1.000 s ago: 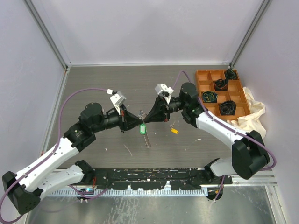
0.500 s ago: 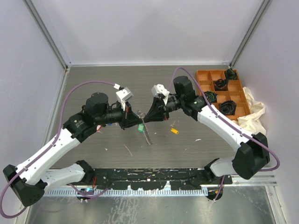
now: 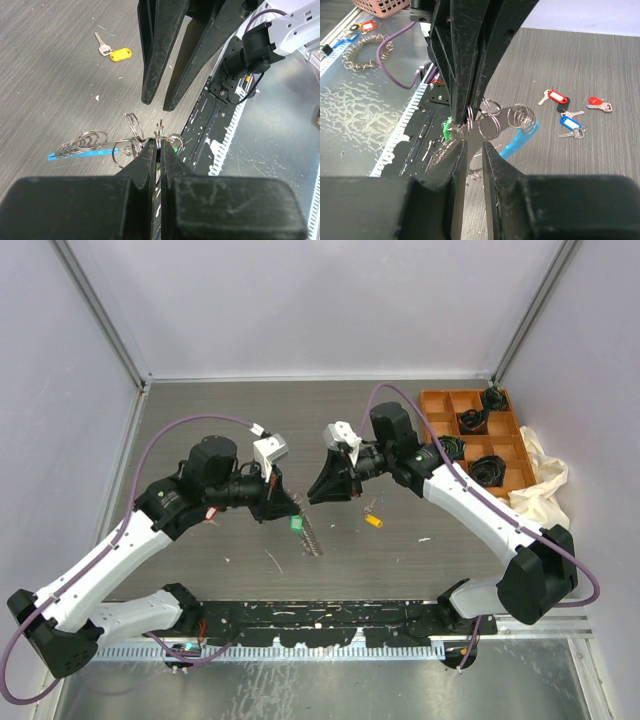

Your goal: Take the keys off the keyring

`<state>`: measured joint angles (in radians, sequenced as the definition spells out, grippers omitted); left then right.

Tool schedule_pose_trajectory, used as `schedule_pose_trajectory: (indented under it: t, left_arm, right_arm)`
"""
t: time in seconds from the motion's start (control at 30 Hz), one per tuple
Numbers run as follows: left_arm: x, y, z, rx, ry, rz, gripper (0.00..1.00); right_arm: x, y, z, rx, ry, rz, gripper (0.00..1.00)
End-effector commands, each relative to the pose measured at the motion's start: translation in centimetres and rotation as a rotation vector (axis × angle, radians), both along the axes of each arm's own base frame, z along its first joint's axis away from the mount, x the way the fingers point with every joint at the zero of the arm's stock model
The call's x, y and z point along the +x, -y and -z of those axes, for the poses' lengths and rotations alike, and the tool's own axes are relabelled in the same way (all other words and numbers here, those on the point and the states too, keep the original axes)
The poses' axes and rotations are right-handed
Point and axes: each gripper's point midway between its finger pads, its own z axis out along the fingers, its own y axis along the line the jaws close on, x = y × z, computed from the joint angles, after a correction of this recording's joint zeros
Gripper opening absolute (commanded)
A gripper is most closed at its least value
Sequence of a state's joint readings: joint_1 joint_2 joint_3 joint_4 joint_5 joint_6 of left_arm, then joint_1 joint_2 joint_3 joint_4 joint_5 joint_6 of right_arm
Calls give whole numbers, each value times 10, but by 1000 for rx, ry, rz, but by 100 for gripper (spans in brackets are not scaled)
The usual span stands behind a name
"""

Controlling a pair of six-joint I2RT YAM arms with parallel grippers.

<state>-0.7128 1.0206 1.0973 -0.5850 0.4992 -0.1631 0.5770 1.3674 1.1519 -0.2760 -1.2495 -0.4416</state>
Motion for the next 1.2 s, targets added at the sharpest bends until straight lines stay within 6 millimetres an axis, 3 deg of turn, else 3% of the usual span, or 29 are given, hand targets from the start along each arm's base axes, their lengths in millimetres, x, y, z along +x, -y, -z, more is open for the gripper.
schedule_pose_trajectory:
  t: [0.0, 0.17, 0.7, 0.83, 1.0, 1.17]
  left_arm:
    - [0, 7, -34, -75, 75, 40, 0]
    - [0, 7, -33, -65, 69, 41, 0]
    - [0, 10, -34, -61, 50, 58, 0]
    - [-1, 10, -33, -50, 47, 67, 0]
    - [-2, 9, -33, -43, 42, 71, 0]
    - [1, 11, -38, -67, 48, 51, 0]
  right_arm:
    - [-11, -4, -25, 54, 51, -40, 25]
    - [-18, -2, -26, 57, 59, -70, 29]
    - [-10, -13, -23, 21, 76, -16, 32]
    - [-10, -12, -24, 19, 84, -16, 24]
    - [-14, -10, -23, 18, 91, -37, 2]
    - [-20, -8, -25, 27, 96, -62, 1]
